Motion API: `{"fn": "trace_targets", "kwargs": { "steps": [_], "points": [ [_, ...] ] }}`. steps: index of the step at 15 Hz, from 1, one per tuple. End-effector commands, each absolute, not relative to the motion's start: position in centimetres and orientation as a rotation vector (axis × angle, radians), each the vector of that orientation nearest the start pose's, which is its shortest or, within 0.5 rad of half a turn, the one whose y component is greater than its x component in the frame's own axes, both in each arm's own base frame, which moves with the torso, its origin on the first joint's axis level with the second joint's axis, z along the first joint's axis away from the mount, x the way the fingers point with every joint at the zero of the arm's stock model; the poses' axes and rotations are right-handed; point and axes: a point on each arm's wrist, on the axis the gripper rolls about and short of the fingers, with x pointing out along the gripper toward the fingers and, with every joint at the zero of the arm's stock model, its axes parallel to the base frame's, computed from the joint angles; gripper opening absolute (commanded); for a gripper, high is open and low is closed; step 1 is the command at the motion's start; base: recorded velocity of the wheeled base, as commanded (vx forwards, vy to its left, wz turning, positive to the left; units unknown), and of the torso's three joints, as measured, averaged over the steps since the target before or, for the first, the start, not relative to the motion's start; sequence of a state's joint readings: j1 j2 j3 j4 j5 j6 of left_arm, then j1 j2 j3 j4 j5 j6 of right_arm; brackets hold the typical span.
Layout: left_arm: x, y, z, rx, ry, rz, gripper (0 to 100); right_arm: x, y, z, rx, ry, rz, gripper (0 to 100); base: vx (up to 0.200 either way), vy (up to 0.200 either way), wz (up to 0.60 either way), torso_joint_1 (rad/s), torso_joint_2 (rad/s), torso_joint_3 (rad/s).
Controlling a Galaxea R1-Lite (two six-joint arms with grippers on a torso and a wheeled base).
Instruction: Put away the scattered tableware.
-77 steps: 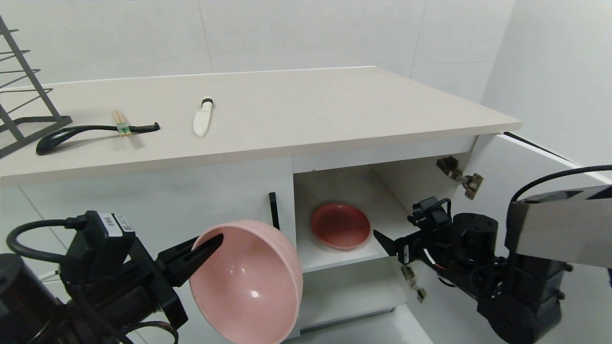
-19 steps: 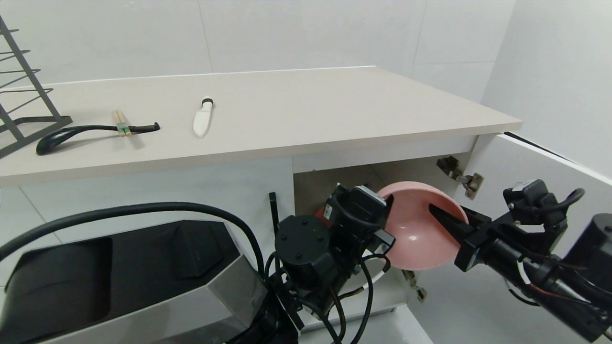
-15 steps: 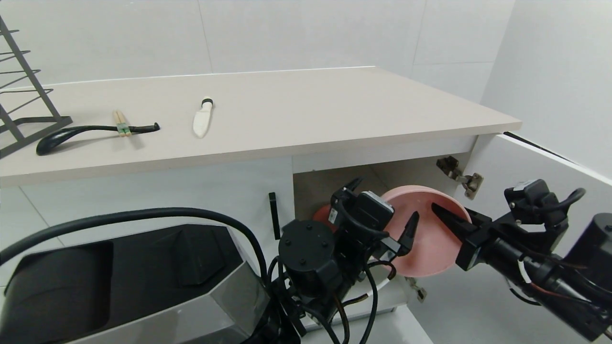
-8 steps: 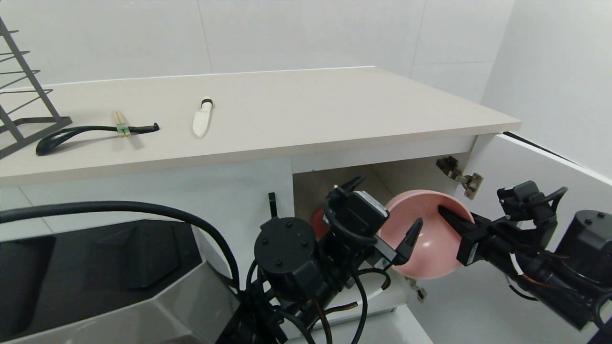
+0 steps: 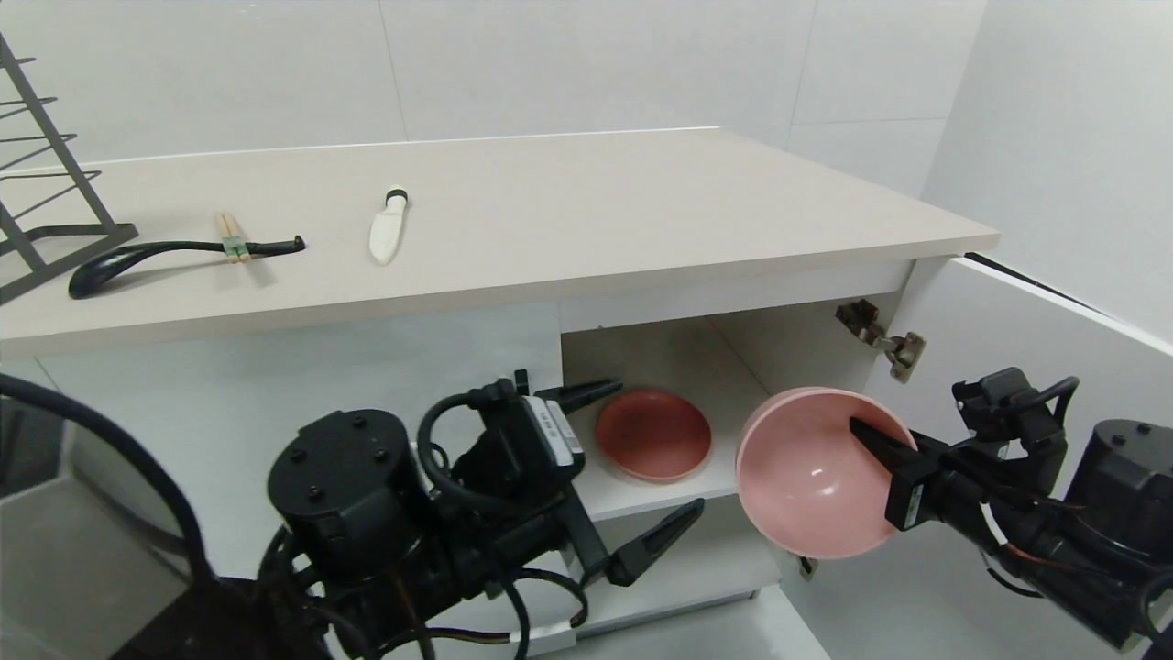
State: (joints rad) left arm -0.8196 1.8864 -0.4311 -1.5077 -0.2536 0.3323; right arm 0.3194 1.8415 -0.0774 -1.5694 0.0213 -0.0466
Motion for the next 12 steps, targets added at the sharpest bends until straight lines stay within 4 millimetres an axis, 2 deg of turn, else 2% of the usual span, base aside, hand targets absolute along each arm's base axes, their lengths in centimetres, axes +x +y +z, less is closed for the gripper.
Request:
{"fn": "trace_targets", "kwargs": {
  "steps": [1, 3, 5, 7, 10, 12],
  "points": [
    [18.1, -17.6, 14.4, 0.282, -0.263, -1.031, 100, 20.6, 6.8, 8.0, -0.076, 0.208, 0.339, 0, 0.000, 0.000, 0.00, 0.000, 0.00, 0.000],
    [16.7, -14.7, 15.6, 0.271, -0.278, -1.035, 100, 20.4, 6.6, 7.9, -0.077, 0.220, 0.338, 0, 0.000, 0.000, 0.00, 0.000, 0.00, 0.000],
    [14.7, -12.3, 15.3, 0.268, -0.227, -1.124, 100, 20.3, 6.7, 7.8, -0.078, 0.223, 0.340, 0, 0.000, 0.000, 0.00, 0.000, 0.00, 0.000],
    [13.9, -10.9, 14.7, 0.274, -0.182, -1.131, 100, 20.2, 6.7, 7.6, -0.080, 0.233, 0.344, 0, 0.000, 0.000, 0.00, 0.000, 0.00, 0.000],
    [12.8, -9.5, 12.7, 0.294, -0.087, -1.098, 100, 20.3, 6.8, 7.7, -0.079, 0.226, 0.347, 0, 0.000, 0.000, 0.00, 0.000, 0.00, 0.000],
    [13.0, -8.9, 12.4, 0.295, -0.056, -1.035, 100, 20.5, 7.0, 7.4, -0.079, 0.240, 0.352, 0, 0.000, 0.000, 0.00, 0.000, 0.00, 0.000]
  ]
}}
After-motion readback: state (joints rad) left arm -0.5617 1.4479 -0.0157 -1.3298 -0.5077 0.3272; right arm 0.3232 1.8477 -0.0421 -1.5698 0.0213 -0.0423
